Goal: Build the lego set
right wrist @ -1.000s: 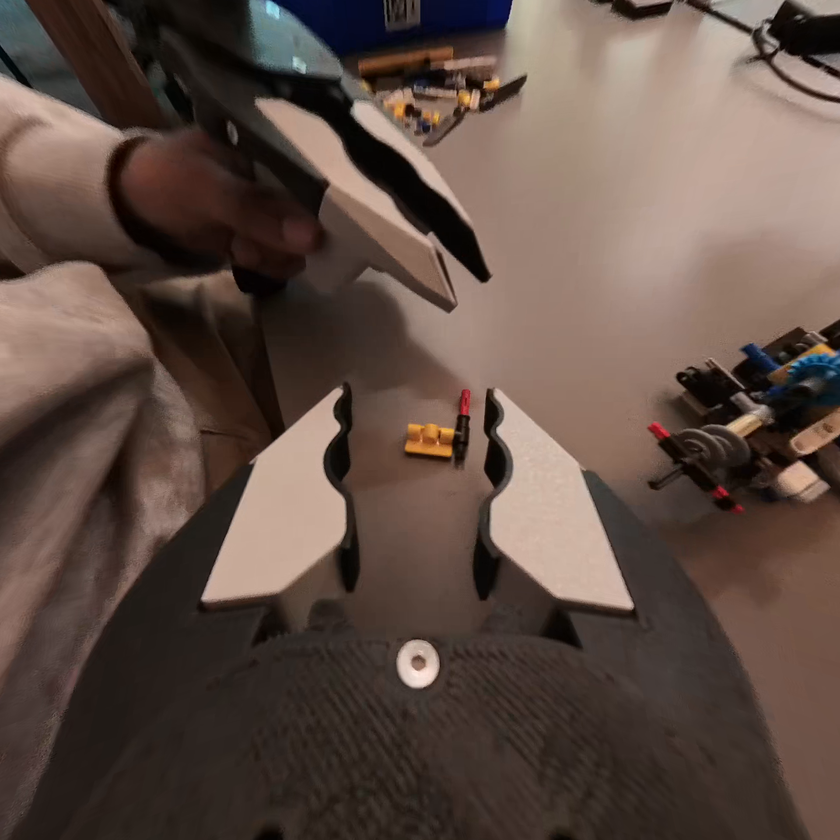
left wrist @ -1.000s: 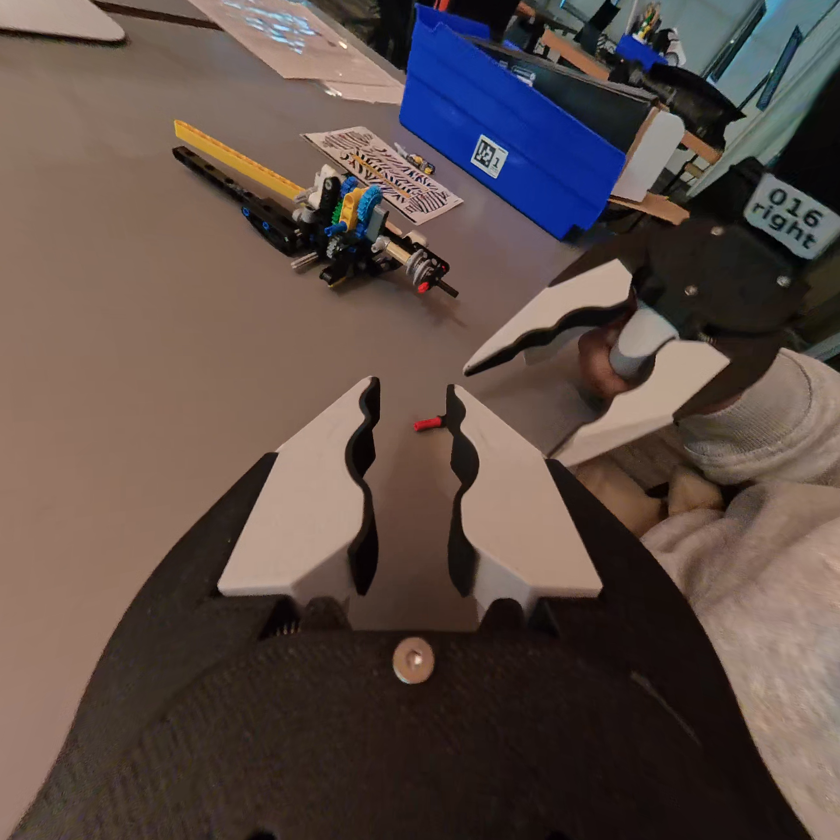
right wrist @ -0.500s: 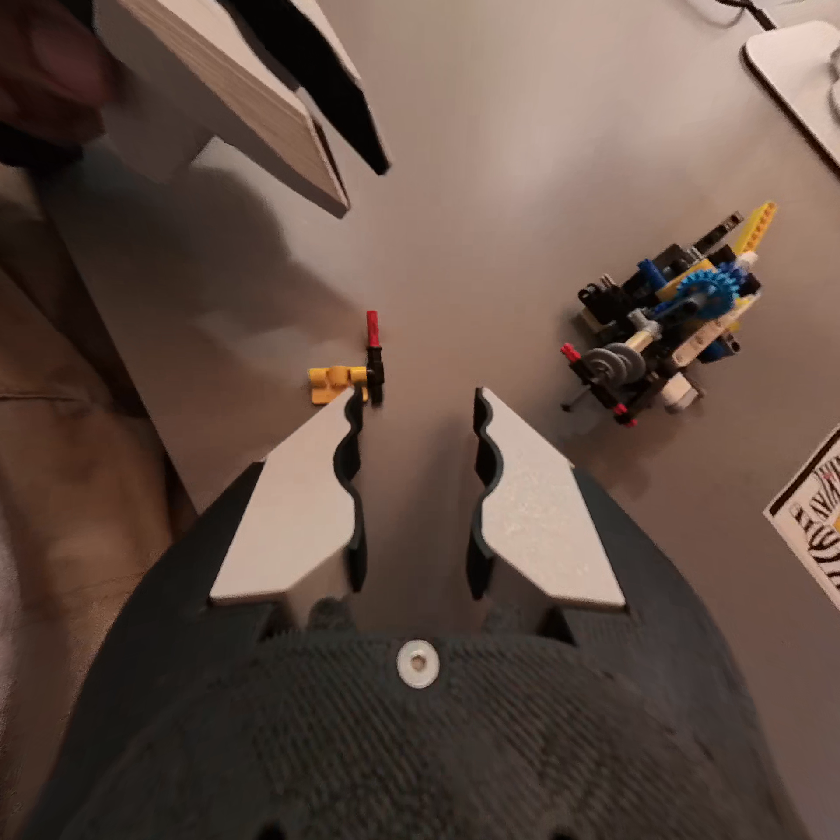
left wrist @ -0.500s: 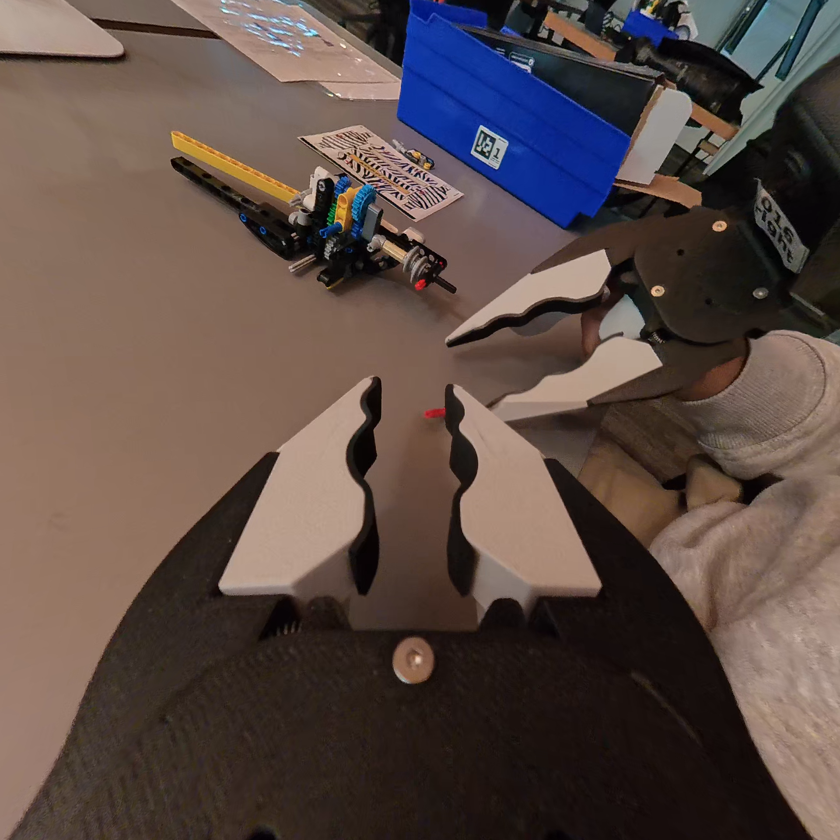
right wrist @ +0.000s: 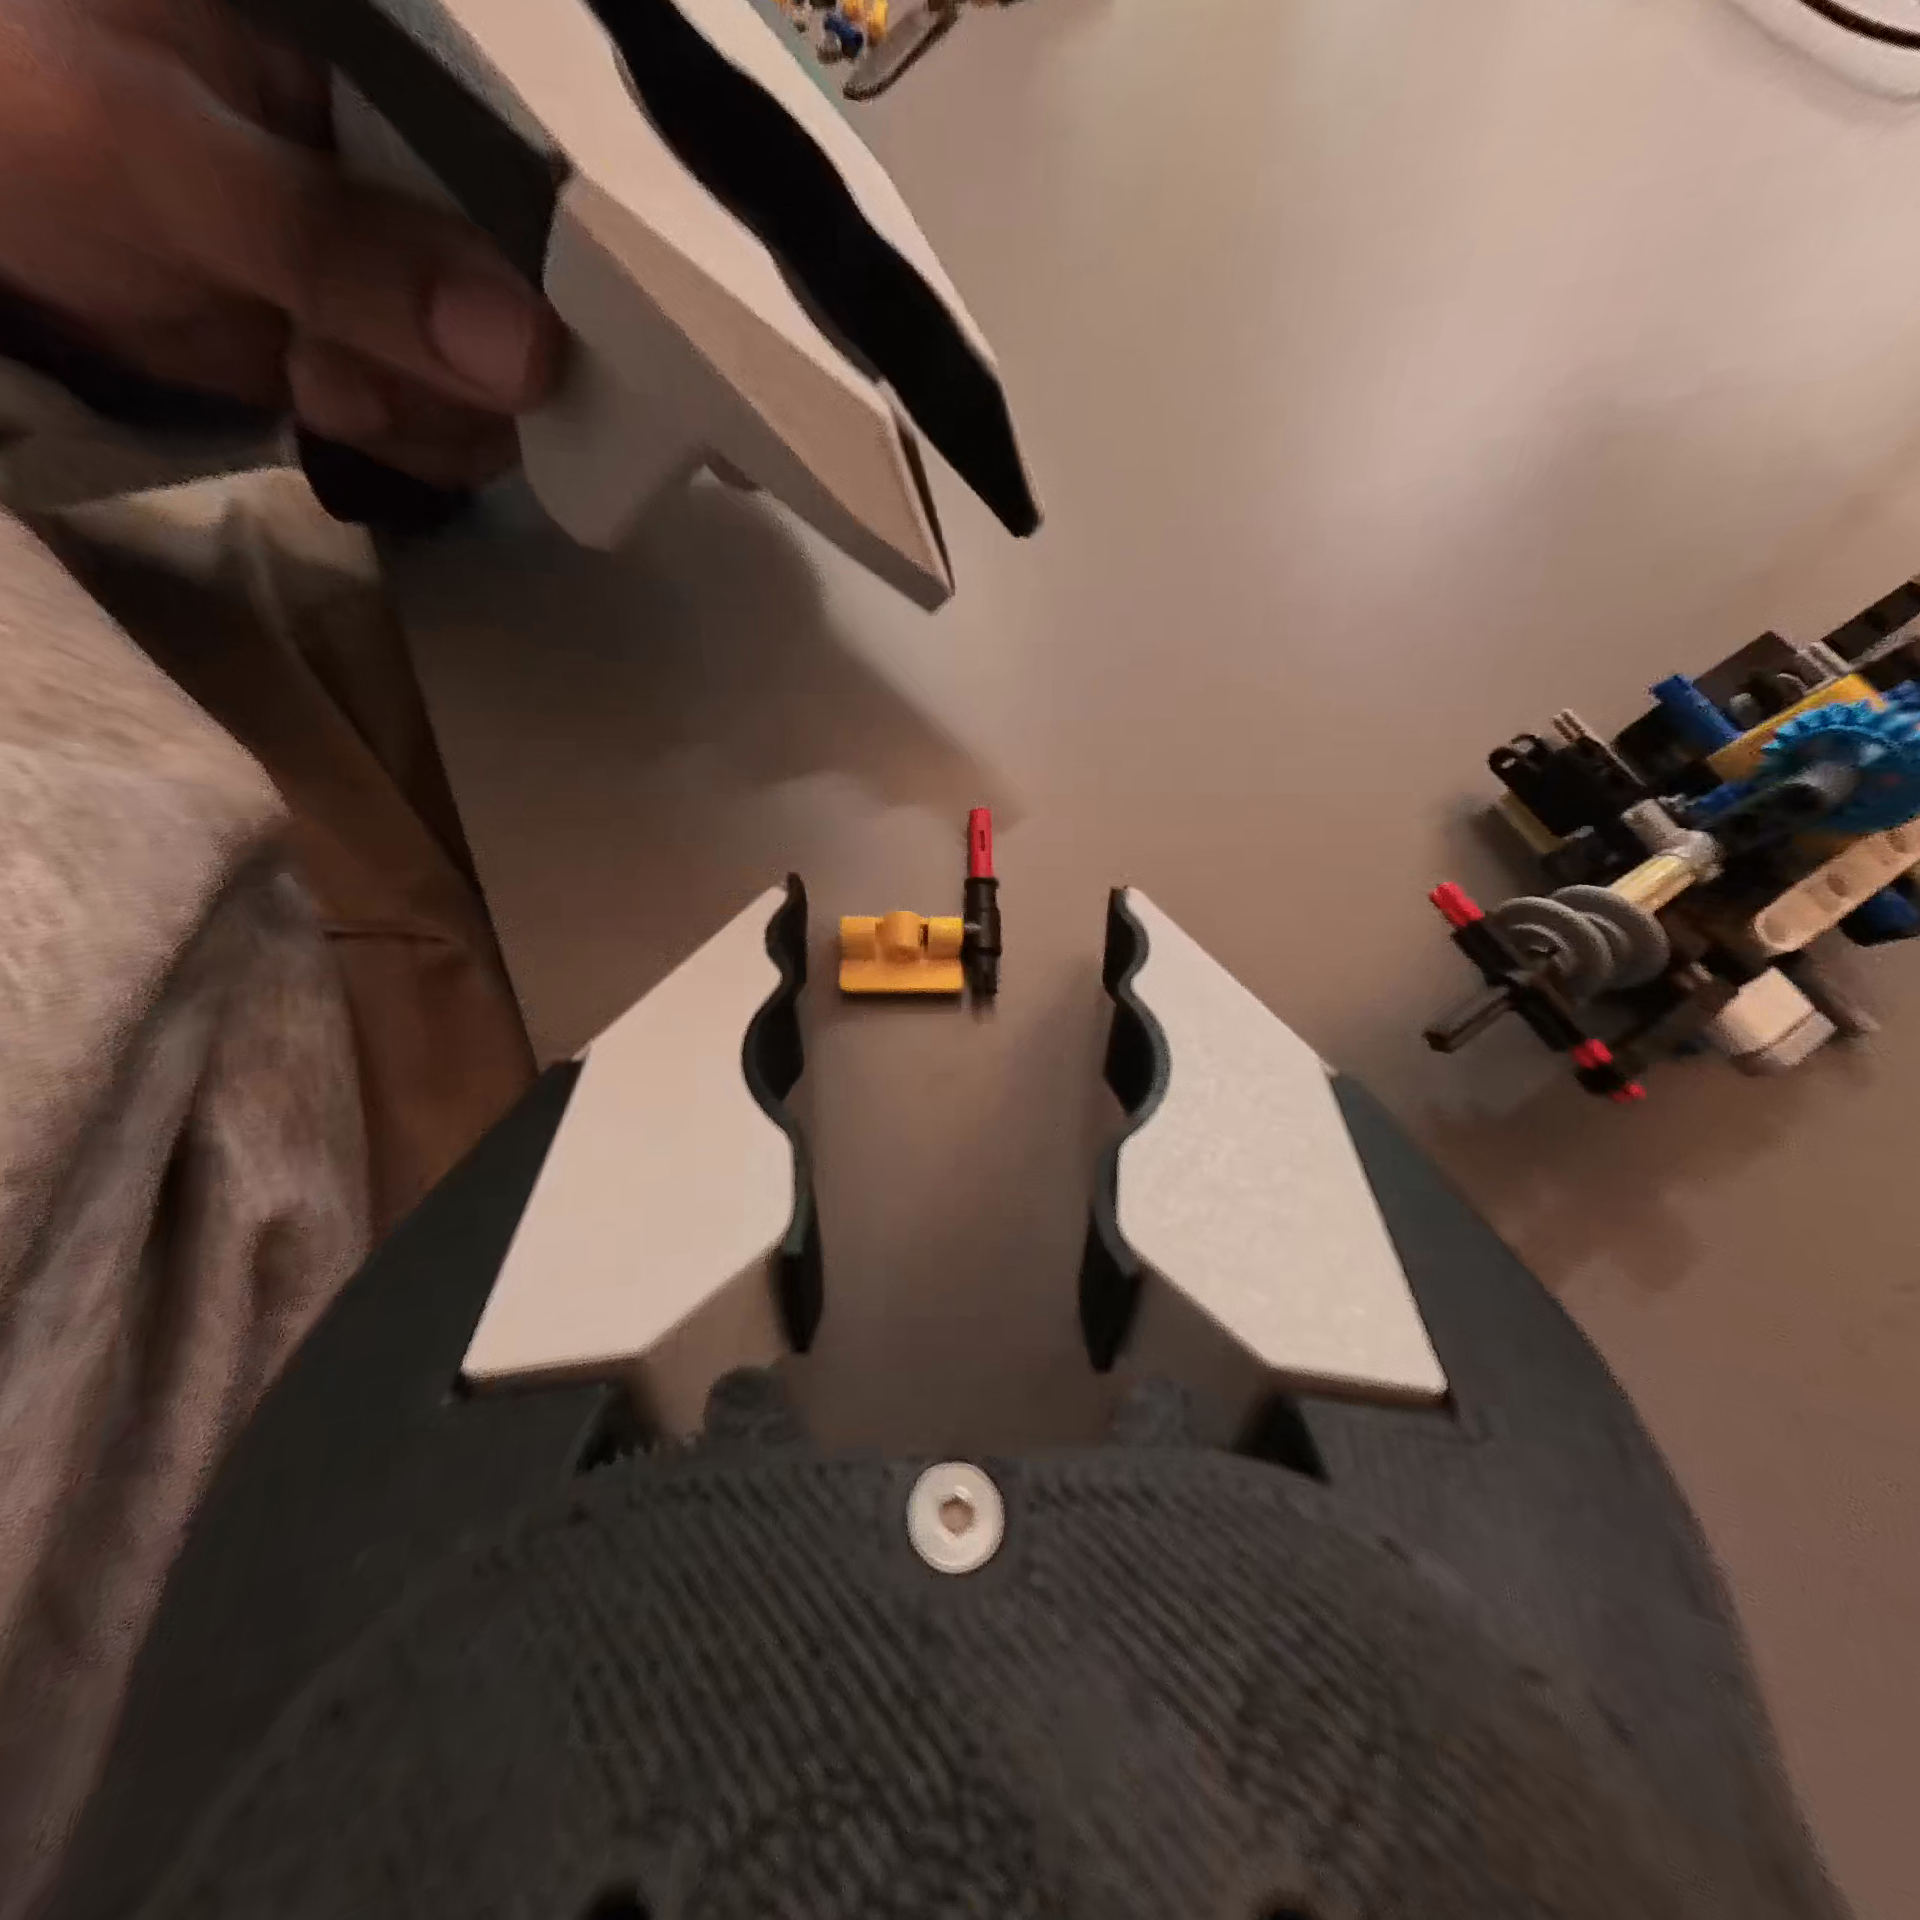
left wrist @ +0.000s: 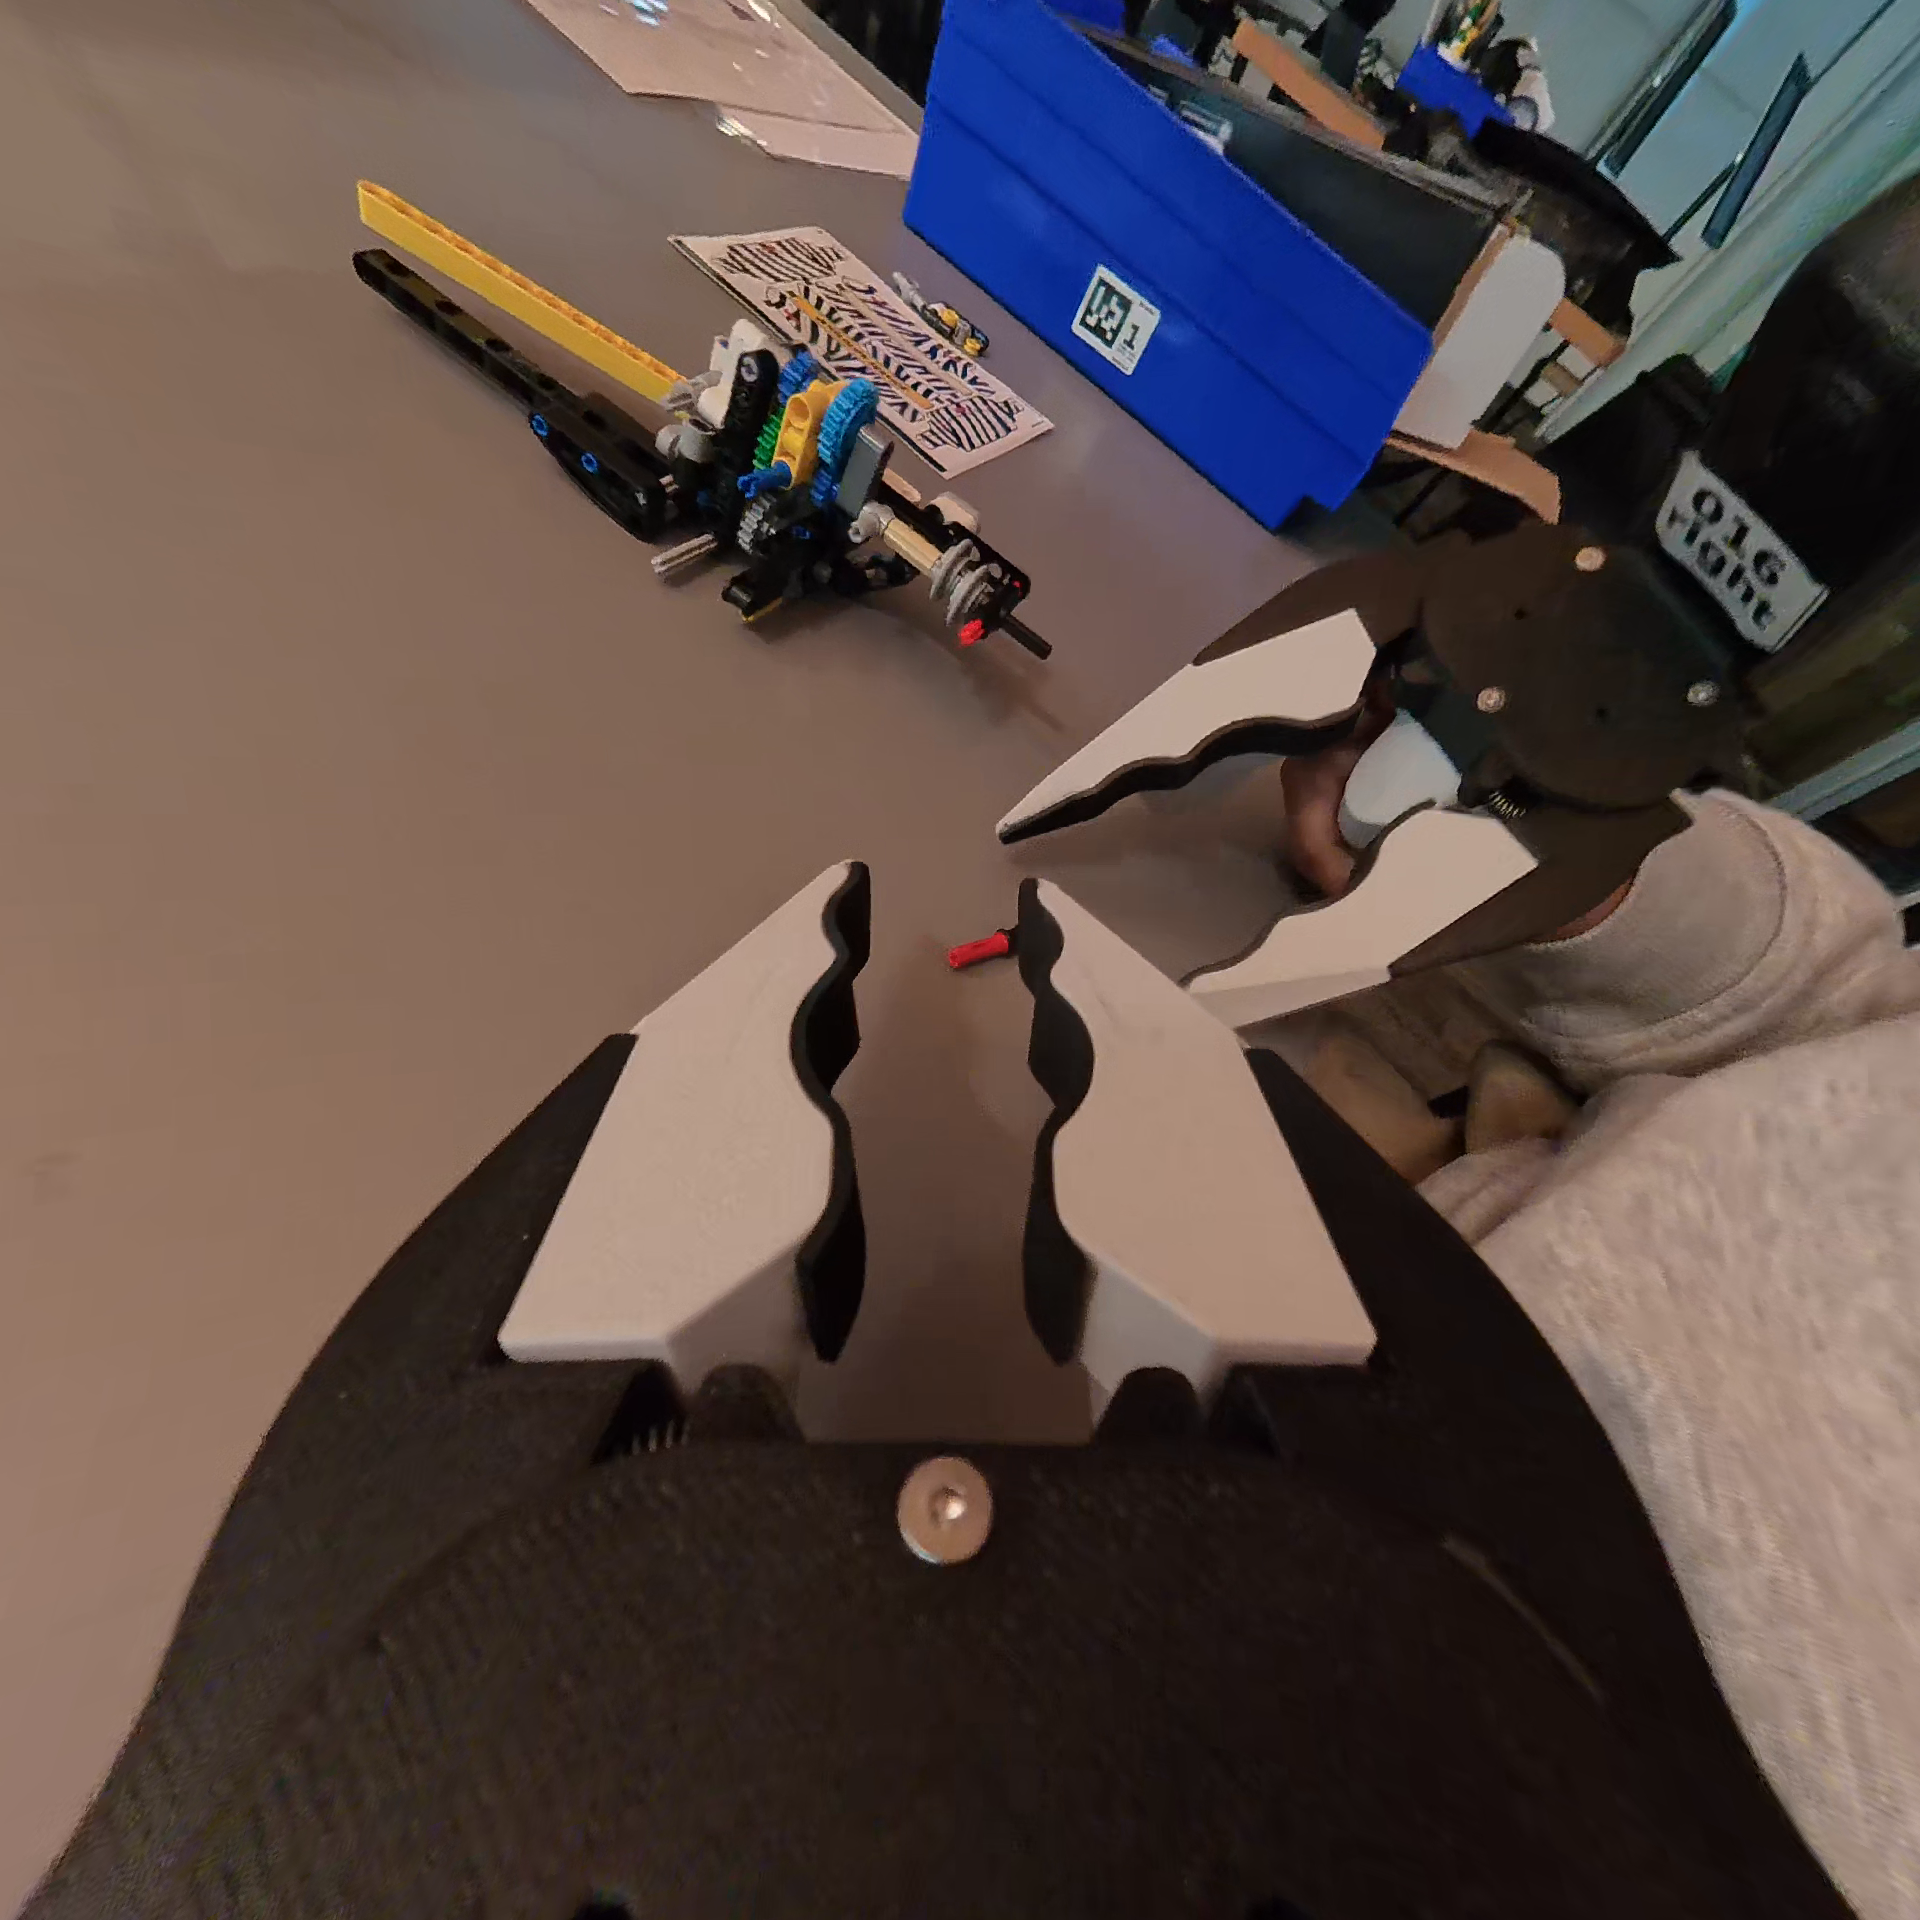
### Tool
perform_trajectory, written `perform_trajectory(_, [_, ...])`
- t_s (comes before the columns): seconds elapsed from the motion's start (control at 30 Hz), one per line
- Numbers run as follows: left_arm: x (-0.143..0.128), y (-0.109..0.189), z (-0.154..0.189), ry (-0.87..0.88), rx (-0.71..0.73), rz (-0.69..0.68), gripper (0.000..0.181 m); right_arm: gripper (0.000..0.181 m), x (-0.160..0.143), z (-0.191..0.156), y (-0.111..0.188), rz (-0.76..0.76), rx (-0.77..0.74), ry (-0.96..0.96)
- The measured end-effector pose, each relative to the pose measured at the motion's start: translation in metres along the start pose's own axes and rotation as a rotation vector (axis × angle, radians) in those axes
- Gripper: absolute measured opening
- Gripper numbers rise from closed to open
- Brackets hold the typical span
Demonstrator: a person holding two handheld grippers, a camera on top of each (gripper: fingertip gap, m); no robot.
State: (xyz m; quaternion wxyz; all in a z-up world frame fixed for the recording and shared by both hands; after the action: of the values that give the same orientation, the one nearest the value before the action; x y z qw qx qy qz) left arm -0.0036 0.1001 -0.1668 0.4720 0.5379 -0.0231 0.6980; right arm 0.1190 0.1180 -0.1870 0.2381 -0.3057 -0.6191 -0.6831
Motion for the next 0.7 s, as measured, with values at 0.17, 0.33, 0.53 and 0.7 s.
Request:
perform_trajectory(0.17, [0.000,0.003,-0.003,0.049,-0.034,0.015,0.023,0.056,-0.008,0.012,-0.001,-0.058,-0.087,0.007])
perform_trajectory(0.33, [-0.001,0.001,-0.001,0.028,-0.033,0.000,0.020,0.053,-0.014,0.027,0.003,-0.063,-0.116,-0.065])
perform_trajectory(0.53, [-0.001,0.001,-0.001,0.035,-0.040,-0.003,0.020,0.045,-0.019,0.035,0.007,-0.073,-0.139,-0.108])
perform_trajectory(0.7, [-0.002,0.000,0.000,0.029,-0.039,-0.009,0.021,0.043,-0.016,0.028,0.005,-0.073,-0.105,-0.093])
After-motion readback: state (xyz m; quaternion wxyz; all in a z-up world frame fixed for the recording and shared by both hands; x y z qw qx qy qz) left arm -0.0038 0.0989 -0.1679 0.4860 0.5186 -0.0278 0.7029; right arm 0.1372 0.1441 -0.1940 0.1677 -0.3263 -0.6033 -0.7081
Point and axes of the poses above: each gripper's, where its closed fingertips meet, y back along the fingers, x out of its top, z = x × y across the jaws, the point moved 6 cm from there along y, back along the fingers, and after that the axes turned 7 degrees about -z, right-handed, at the moved point
